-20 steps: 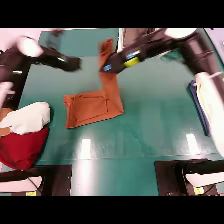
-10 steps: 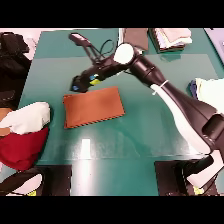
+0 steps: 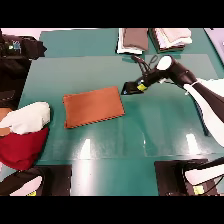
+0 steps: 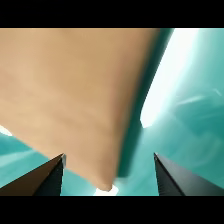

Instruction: Fold the shirts.

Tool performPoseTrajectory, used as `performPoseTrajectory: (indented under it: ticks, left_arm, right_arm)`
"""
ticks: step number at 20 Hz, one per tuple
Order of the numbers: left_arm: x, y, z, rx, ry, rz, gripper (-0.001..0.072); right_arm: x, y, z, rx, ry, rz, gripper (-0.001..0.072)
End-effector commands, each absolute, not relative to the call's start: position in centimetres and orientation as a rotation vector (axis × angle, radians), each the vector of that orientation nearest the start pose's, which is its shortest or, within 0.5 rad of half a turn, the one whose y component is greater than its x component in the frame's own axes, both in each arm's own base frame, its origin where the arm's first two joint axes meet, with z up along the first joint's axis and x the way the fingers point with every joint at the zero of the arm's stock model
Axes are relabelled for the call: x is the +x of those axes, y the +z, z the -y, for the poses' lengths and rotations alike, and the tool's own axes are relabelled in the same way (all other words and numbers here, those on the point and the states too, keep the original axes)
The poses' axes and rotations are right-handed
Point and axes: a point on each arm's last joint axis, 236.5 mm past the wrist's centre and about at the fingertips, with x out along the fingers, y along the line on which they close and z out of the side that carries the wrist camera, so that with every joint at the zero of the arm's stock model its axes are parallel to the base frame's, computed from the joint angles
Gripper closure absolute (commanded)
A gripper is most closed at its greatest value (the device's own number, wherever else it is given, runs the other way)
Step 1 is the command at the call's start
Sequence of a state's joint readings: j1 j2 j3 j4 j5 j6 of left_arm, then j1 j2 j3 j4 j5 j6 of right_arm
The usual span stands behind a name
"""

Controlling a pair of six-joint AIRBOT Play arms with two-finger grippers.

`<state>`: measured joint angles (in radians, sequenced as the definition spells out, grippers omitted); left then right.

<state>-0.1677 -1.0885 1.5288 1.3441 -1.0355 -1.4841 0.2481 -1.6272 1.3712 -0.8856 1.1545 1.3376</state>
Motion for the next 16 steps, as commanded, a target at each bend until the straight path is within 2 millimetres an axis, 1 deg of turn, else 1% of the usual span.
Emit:
performPoseTrajectory:
  ticks: [1,2,3,4,5,8,9,10,11,12,13,14,15,16]
  left_arm:
    - [41.6,26.4,12.1,-0.036,-0.352,-0.59,0.0682]
    - [41.6,26.4,12.1,-0.036,-0.352,-0.59,0.0682]
    - [41.6,26.4,12.1,-0.037,-0.352,-0.59,0.0682]
    - [41.6,26.4,12.1,-0.038,-0.353,-0.59,0.0682]
    - [41.6,26.4,12.2,-0.04,-0.355,-0.591,0.0682]
    - [41.5,26.5,12.6,-0.058,-0.37,-0.591,0.0682]
    - [41.4,26.6,13.0,-0.073,-0.384,-0.592,0.0682]
    - [41.2,26.4,13.5,-0.092,-0.4,-0.598,0.0683]
    - [41.1,26.1,13.9,-0.111,-0.416,-0.608,0.0683]
    - [40.9,25.7,14.4,-0.128,-0.431,-0.621,0.0683]
    - [40.7,25.1,15.1,-0.124,-0.445,-0.636,0.0683]
    - [40.3,24.5,16.0,-0.117,-0.467,-0.649,0.0683]
    - [39.9,24.0,17.4,-0.109,-0.497,-0.655,0.0683]
    - [39.4,23.7,18.9,-0.098,-0.527,-0.655,0.0683]
  right_arm:
    - [39.7,-5.7,-23.5,0.536,0.621,-1.451,0.0088]
    - [39.6,-6.5,-24.4,0.552,0.633,-1.467,0.0089]
    - [39.4,-7.2,-25.8,0.546,0.665,-1.478,0.0092]
    - [39.2,-7.5,-27.2,0.542,0.69,-1.49,0.0124]
    - [39.2,-7.8,-28.9,0.538,0.721,-1.495,0.0147]
    - [39.7,-7.9,-34.1,0.508,0.801,-1.465,0.0162]
    - [40.1,-7.7,-35.8,0.501,0.822,-1.438,0.025]
    - [40.6,-7.5,-37.1,0.485,0.839,-1.41,0.0383]
    - [41.1,-7.0,-38.3,0.471,0.857,-1.375,0.0497]
    - [41.7,-6.1,-39.2,0.449,0.886,-1.338,0.0647]
    - [42.4,-5.0,-39.6,0.421,0.914,-1.294,0.0691]
    - [43.3,-3.7,-39.7,0.415,0.928,-1.255,0.0692]
    - [44.4,-2.0,-39.3,0.409,0.937,-1.216,0.0692]
    - [45.6,-0.5,-38.0,0.38,0.934,-1.183,0.0692]
